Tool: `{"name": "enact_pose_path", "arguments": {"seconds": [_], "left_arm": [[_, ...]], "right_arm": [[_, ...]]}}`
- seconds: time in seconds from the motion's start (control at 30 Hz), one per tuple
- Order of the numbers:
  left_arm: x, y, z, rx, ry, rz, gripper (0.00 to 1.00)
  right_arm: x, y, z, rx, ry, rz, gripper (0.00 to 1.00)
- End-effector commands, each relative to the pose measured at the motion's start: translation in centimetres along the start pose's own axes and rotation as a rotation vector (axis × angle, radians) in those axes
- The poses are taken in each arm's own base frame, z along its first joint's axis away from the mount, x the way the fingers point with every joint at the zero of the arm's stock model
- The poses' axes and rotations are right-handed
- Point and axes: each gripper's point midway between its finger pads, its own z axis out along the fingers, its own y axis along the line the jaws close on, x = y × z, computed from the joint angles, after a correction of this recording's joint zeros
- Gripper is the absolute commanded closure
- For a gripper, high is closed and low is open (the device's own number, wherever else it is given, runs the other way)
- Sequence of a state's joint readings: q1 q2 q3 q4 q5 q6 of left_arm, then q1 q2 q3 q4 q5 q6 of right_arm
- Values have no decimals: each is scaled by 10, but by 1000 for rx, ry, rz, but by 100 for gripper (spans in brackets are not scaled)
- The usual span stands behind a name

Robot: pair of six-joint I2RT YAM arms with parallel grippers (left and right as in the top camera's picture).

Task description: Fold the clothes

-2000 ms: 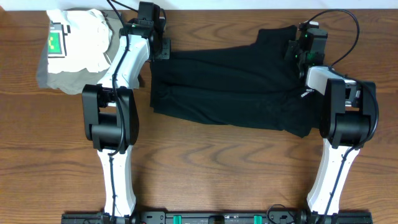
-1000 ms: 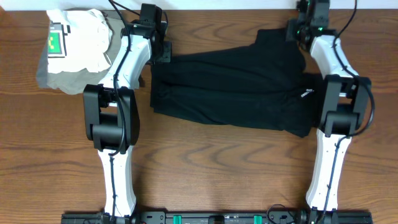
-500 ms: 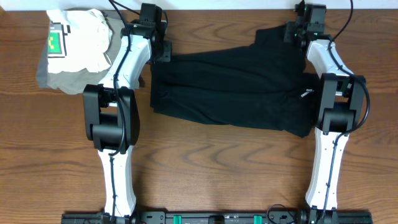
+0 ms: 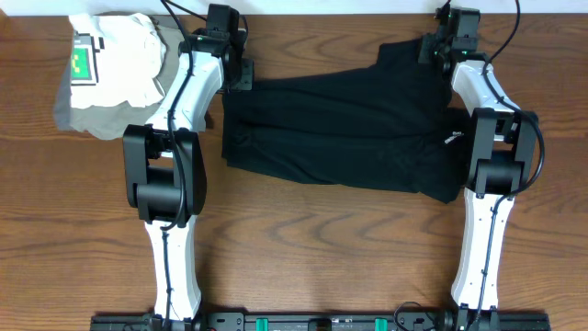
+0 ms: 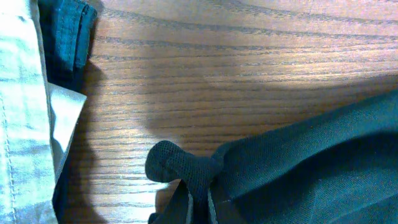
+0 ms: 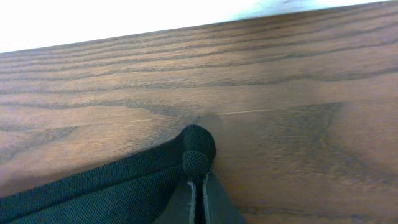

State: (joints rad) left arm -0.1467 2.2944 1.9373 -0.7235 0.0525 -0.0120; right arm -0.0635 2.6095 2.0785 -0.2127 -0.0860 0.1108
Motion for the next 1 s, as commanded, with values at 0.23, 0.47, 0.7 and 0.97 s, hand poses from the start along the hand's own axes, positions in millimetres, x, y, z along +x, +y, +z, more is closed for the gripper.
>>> {"name": "enact_pose_path", "arguments": {"seconds": [0.23, 0.47, 0.7, 0.97], "left_arm": [[-9, 9, -9, -14, -37, -23, 94], [-9, 17, -41, -21, -40, -38, 94], [-8, 18, -78, -21, -50, -39, 93], [15, 18, -97, -25, 31, -38, 94]], "right_arm": [[-23, -6, -24, 10, 54, 4, 99], [-46, -11, -90, 4, 171, -1, 99], [-51, -10, -168, -17, 279, 1, 99], [-24, -7, -234, -9, 449, 19, 99]]}}
